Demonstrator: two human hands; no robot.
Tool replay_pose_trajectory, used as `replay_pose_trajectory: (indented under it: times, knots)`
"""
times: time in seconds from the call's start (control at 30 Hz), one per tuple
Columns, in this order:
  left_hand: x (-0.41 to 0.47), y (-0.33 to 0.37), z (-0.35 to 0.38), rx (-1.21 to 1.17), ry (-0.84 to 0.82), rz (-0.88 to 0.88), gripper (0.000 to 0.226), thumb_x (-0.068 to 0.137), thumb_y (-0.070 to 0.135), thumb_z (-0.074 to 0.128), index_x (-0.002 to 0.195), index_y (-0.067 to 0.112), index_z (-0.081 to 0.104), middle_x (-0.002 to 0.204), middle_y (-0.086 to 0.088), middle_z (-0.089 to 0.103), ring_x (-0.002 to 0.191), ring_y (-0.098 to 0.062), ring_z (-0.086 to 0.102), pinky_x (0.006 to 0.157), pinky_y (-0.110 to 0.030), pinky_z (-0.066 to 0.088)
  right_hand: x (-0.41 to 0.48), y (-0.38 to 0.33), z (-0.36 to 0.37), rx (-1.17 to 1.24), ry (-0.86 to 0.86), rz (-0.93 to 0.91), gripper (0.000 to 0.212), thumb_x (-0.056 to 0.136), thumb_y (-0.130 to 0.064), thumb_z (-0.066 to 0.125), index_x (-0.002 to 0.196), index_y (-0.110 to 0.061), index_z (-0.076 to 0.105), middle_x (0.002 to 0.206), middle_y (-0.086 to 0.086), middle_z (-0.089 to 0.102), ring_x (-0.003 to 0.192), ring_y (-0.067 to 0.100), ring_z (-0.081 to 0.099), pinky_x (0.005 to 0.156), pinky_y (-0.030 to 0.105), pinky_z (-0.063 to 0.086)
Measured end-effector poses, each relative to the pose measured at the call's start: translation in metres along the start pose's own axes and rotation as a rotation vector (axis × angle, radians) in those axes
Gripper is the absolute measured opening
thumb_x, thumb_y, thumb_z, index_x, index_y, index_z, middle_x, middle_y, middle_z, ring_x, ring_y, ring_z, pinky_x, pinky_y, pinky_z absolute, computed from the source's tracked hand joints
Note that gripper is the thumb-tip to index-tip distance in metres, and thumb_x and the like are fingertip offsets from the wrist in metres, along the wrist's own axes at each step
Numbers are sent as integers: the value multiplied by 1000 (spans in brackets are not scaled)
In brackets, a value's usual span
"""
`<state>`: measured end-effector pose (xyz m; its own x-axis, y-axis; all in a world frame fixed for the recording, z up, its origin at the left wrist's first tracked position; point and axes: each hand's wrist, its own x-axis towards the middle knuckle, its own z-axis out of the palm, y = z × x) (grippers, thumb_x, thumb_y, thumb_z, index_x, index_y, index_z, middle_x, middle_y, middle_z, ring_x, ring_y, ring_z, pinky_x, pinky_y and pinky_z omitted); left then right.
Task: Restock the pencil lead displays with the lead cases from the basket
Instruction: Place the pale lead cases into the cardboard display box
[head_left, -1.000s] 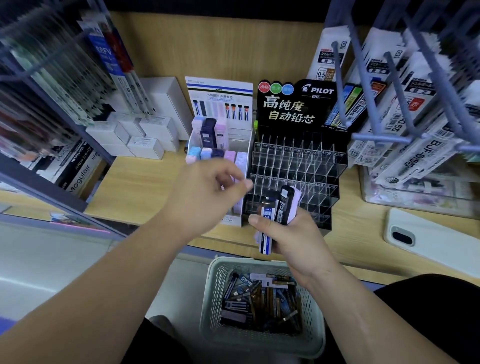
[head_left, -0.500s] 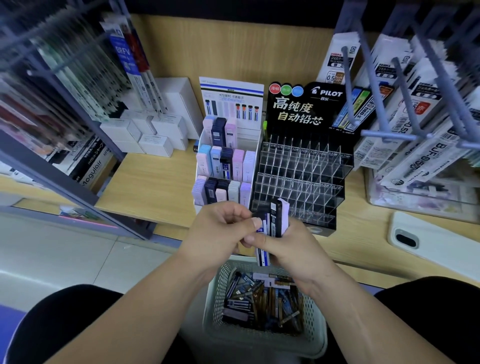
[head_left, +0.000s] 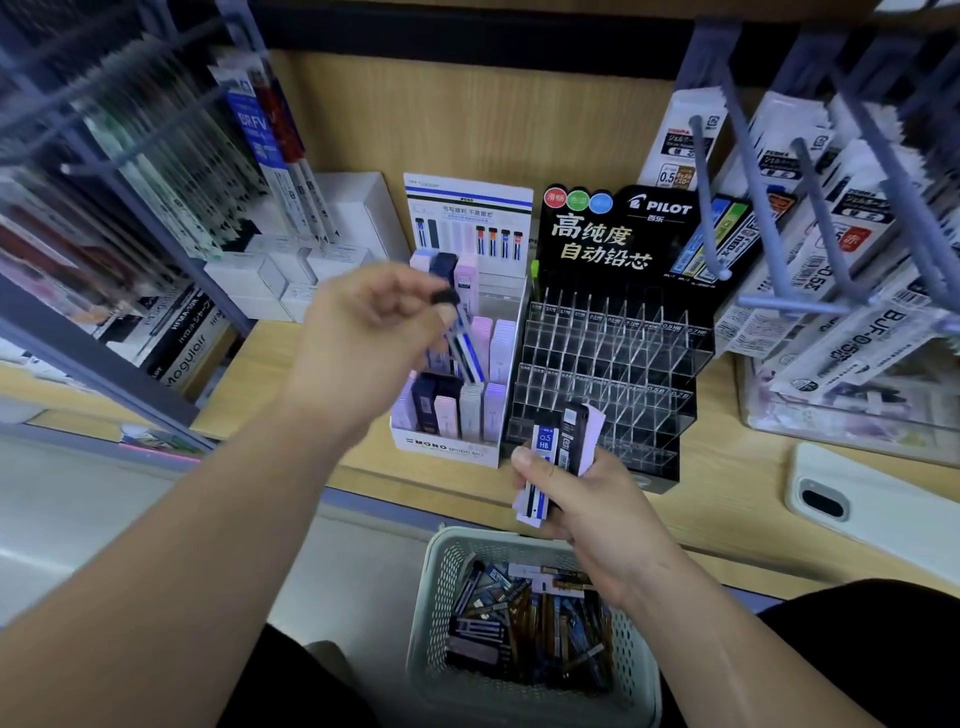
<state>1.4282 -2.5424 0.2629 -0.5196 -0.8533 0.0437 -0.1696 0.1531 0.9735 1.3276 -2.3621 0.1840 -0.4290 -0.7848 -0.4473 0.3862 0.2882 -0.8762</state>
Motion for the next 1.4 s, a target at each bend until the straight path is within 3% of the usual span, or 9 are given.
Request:
replay_pose_trajectory:
  times: [0.2,0.33,0.47,0.6,0.8,0.97,1.07,1.3,1.4]
  knots:
    - [57,21,8,357,-40,283,26,84,8,75,80,33,66,65,16,65,55,-15,62,61,-28,53,8,7,-2,-32,27,9,66,49,-74,87,80,-18,75,82,12,54,81,28,45,75,48,51]
    - [84,7,19,552,-74,341,11,84,14,74,91,23,71,77,7,70,57,4,53,59,-12,40,10,10,-4,-21,36,2,63,49,-74,88,80,-20,76,80,13,53,78,28,43,72,42,45]
    - [92,-3,26,675,-103,344,14,85,15,74,98,21,74,83,4,71,74,-9,61,61,-9,38,11,9,-5,-26,39,22,62,51,-68,88,87,-19,75,80,8,64,75,26,49,67,36,46]
    - [93,-4,28,699,-113,375,14,85,14,74,98,17,76,86,1,73,80,-12,65,70,-18,46,10,7,-3,14,52,24,48,55,-60,91,89,-30,78,83,9,68,81,27,54,81,50,55]
    - [97,-14,31,788,-139,449,14,81,17,78,94,17,79,93,1,71,88,-19,64,79,-35,53,7,3,-3,21,57,36,34,67,-38,85,93,-19,77,83,-2,76,84,15,71,91,44,58]
    - [94,-16,40,952,-90,481,12,84,19,73,94,16,77,100,-3,66,94,-26,61,72,-34,48,6,1,-4,15,42,38,16,82,-22,81,95,-16,75,79,-6,75,77,7,70,77,31,52]
    - [94,-14,43,1029,-69,467,11,87,20,67,95,17,73,102,-3,64,95,-27,59,68,-31,41,6,2,-5,38,45,58,9,82,-21,82,90,-18,77,78,-2,73,77,16,64,77,35,49]
    - [84,-13,40,954,-21,492,12,87,26,69,91,16,64,76,8,51,82,-24,57,63,-29,35,6,0,-6,62,34,54,40,63,-41,86,90,-13,76,83,6,69,82,25,51,74,41,40]
    - [57,-8,35,686,-25,452,13,87,29,71,82,18,67,60,10,50,62,-14,54,59,-28,40,5,-3,-5,77,20,33,18,76,-28,86,86,-17,76,81,5,73,83,27,56,76,44,42]
